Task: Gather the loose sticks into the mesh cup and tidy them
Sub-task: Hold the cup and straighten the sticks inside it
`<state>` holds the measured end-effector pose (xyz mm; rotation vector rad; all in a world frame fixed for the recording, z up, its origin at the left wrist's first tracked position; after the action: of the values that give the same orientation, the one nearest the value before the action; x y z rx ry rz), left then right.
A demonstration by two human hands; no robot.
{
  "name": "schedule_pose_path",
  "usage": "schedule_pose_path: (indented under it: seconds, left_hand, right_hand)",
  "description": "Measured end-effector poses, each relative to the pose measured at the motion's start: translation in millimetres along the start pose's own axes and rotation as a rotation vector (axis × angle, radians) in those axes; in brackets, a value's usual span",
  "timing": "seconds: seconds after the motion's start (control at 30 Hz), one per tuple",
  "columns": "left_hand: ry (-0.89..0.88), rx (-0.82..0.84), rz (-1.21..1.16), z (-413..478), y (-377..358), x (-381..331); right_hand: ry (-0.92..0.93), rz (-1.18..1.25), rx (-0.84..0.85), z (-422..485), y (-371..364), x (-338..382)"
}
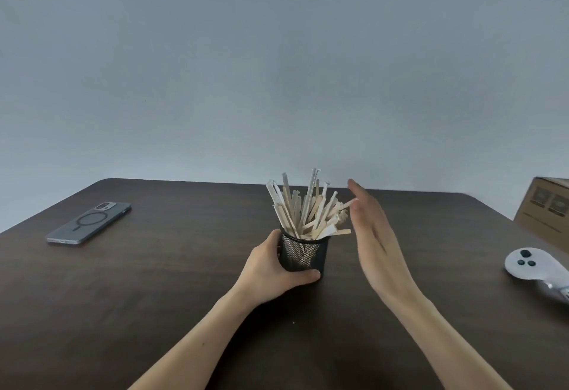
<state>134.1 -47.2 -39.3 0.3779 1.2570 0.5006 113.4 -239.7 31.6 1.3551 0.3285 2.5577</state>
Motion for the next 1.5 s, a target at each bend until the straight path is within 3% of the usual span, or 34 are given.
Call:
schedule_pose_path:
  seconds: [0.23, 0.33, 0.5, 0.73, 1.0, 1.27, 1.4, 1.5]
  left_hand:
    - [-0.030, 0.058, 0.008, 3, 7, 8]
    - [-0.048, 0.060, 0.037, 5, 6, 10]
    - [-0.071, 0.052, 0.039, 6, 5, 8]
    - [-0.079, 0.046, 0.040, 4, 5, 8]
    - [-0.080, 0.056, 0.028, 4, 5, 8]
    - [-0.086, 0.058, 0.033, 5, 6, 7]
    - [-0.092, 0.055, 0.031, 4, 7, 7]
    - [-0.098, 0.046, 0.028, 4, 6, 7]
  right_hand:
    - [-0.090, 0.256, -0.145, -16, 0, -36]
    - [-0.052, 0.239, -0.151, -14, 1, -32]
    - [-0.009, 0.186, 0.060, -8, -20, -17]
    - [0.015, 0.186, -0.098, -7, -4, -11]
    - [0.267, -0.145, -0.063, 10, -3, 7]
    - [0.486, -0.684, -0.003, 25, 23, 30]
    - [0.642, -0.764, 0.085, 22, 13, 37]
    - [0.652, -0.752, 0.232, 19, -3, 37]
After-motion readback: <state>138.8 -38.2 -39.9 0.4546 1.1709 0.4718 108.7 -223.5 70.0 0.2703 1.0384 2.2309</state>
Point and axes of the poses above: each hand's wrist, its own z-axis towards the middle knuckle, its own y-axis out of the back of the hand, x = y × z, the point moved 4 cm from there along z, towards the middle knuckle
